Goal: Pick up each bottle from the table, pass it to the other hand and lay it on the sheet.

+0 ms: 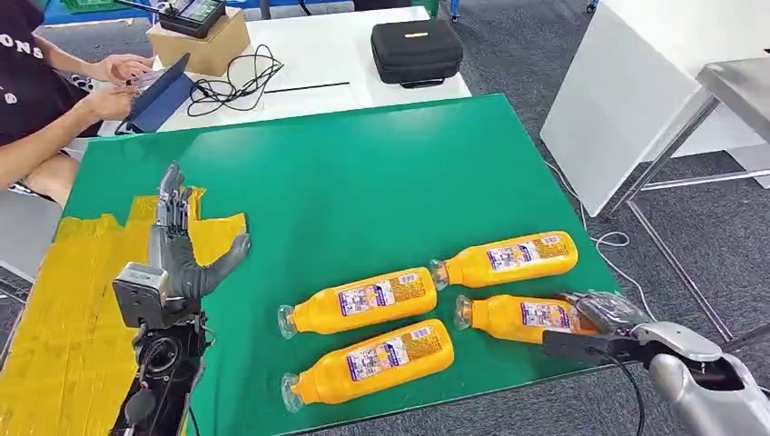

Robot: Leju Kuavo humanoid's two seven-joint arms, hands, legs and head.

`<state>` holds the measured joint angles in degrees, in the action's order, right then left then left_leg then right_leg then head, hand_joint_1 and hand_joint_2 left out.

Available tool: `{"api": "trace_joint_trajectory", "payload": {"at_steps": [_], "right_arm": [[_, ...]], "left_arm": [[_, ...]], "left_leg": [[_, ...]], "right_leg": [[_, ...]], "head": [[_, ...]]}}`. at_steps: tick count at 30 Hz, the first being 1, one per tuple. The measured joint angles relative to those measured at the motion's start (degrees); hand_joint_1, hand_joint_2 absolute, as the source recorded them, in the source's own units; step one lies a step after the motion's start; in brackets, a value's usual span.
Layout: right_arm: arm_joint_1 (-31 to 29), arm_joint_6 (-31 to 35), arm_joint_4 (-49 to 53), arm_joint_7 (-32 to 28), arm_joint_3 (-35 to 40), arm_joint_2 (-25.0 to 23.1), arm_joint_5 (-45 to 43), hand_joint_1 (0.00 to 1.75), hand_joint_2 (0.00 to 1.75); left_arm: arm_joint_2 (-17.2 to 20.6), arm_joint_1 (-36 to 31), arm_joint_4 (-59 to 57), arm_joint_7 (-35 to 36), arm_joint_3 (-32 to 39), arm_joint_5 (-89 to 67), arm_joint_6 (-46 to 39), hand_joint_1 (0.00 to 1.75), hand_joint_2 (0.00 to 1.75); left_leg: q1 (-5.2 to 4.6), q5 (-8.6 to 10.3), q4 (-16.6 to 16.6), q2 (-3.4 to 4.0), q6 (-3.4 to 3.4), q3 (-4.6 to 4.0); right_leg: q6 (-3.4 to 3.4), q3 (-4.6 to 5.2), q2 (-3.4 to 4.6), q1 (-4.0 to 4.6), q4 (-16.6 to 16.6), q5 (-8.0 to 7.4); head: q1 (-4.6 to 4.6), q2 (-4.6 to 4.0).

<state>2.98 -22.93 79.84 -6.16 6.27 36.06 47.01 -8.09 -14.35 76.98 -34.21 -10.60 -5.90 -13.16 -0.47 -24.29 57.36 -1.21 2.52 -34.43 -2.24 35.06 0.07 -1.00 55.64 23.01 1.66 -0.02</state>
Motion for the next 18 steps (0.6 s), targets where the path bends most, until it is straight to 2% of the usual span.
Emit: {"api": "trace_joint_trajectory", "payload": {"at_steps": [8, 13, 18], "right_arm": [[1.9, -0.1, 1.8, 1.8, 0.7, 1.2, -1.6, 1.75, 1.75], [1.8, 6.4, 1.8, -1.6, 1.2, 0.1, -0.1, 1.75, 1.75], [2.4, 14.4, 2.4, -4.9, 0.9, -5.1, 2.9, 1.75, 1.75]], "left_arm": [[0.0, -0.1, -1.2, -0.1, 0.0, 0.2, 0.2, 0.00, 1.75], [0.0, 0.5, -1.3, -0.3, 0.1, 0.1, 0.2, 0.00, 1.75], [0.0, 1.9, -1.3, -0.6, 0.8, -0.4, 0.3, 0.00, 1.75]], "left_leg": [[0.02, -0.02, 0.0, 0.01, 0.01, 0.05], [0.01, -0.11, 0.0, 0.07, -0.03, 0.04], [0.03, -0.11, 0.0, 0.22, -0.05, 0.12]], "right_leg": [[-0.03, -0.06, 0.01, 0.02, 0.0, 0.03], [-0.04, -0.07, 0.12, 0.01, 0.0, 0.03], [-0.03, -0.05, 0.26, 0.03, 0.0, 0.02]], "head": [[-0.02, 0.00], [0.00, 0.00], [-0.02, 0.00]]}}
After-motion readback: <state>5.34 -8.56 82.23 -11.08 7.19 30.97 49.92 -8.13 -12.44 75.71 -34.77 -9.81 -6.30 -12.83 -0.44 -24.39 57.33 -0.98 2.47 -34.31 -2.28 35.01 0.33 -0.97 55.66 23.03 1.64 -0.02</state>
